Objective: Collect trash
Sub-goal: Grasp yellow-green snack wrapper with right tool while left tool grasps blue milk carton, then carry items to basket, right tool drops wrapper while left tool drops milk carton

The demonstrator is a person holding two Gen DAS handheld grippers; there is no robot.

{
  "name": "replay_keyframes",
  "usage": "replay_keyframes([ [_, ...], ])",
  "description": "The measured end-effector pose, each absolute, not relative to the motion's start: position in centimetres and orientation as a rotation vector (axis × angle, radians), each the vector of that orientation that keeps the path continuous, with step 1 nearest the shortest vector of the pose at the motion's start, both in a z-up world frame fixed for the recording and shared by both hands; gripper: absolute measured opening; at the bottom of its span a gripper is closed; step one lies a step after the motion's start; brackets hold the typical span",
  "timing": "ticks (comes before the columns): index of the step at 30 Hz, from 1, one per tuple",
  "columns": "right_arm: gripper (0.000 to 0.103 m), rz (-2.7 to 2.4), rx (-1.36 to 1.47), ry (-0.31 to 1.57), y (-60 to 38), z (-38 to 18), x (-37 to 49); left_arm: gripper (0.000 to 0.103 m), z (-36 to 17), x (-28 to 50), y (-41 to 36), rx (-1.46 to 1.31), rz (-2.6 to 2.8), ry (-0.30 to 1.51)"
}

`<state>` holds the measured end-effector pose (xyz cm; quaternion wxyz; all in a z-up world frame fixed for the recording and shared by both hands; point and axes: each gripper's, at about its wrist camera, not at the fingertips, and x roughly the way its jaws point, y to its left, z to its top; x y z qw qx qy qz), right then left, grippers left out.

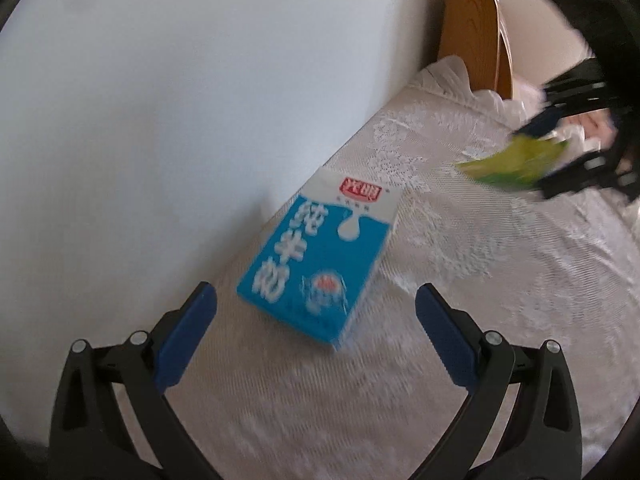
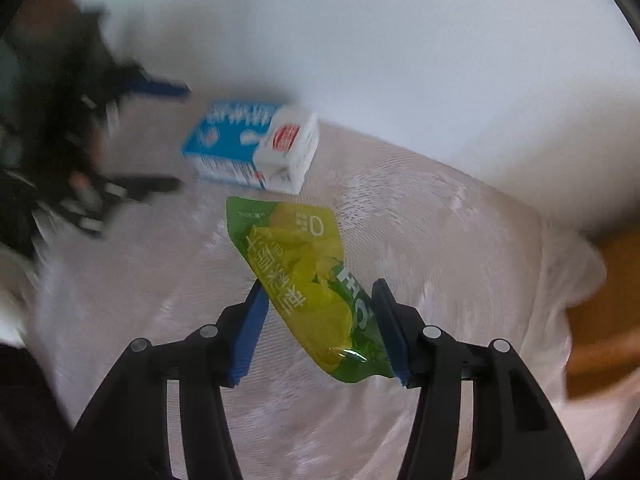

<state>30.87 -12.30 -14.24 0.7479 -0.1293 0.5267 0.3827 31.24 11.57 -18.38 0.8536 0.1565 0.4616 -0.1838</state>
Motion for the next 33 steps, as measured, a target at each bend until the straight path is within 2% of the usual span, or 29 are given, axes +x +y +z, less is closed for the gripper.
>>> replay_keyframes([
  [8,0.052,0.787,-0.051,1.142,-16.2,-12.7,26.4,0.095,-20.9,33.8,9.9,0.456,-0.464,0.997],
  [9,0.052,0.780,-0.021,1.137,-16.5,-12.6,25.6,0.091,-21.1,34.1,9.6,0.458,-0.470,0.999],
  [10,0.052,0.771,0.002,1.134,-16.8,-12.5,25.0,0.082,-21.4,34.1,9.4,0.456,-0.467,1.003],
  [11,0.052,0.767,0.012,1.132,-16.5,-12.7,25.1,0.077,-21.3,33.9,9.5,0.455,-0.459,0.997],
  [16,0.052,0.741,0.120,1.122,-16.8,-12.7,22.3,0.075,-20.9,32.3,9.6,0.352,-0.427,1.008],
  [25,0.052,0.703,0.229,1.104,-16.8,-12.3,17.3,0.073,-19.4,21.9,8.7,0.139,-0.230,1.012],
  [33,0.053,0.614,0.386,1.029,-19.3,-11.5,8.3,0.071,-17.1,9.1,6.4,0.068,-0.092,1.028],
])
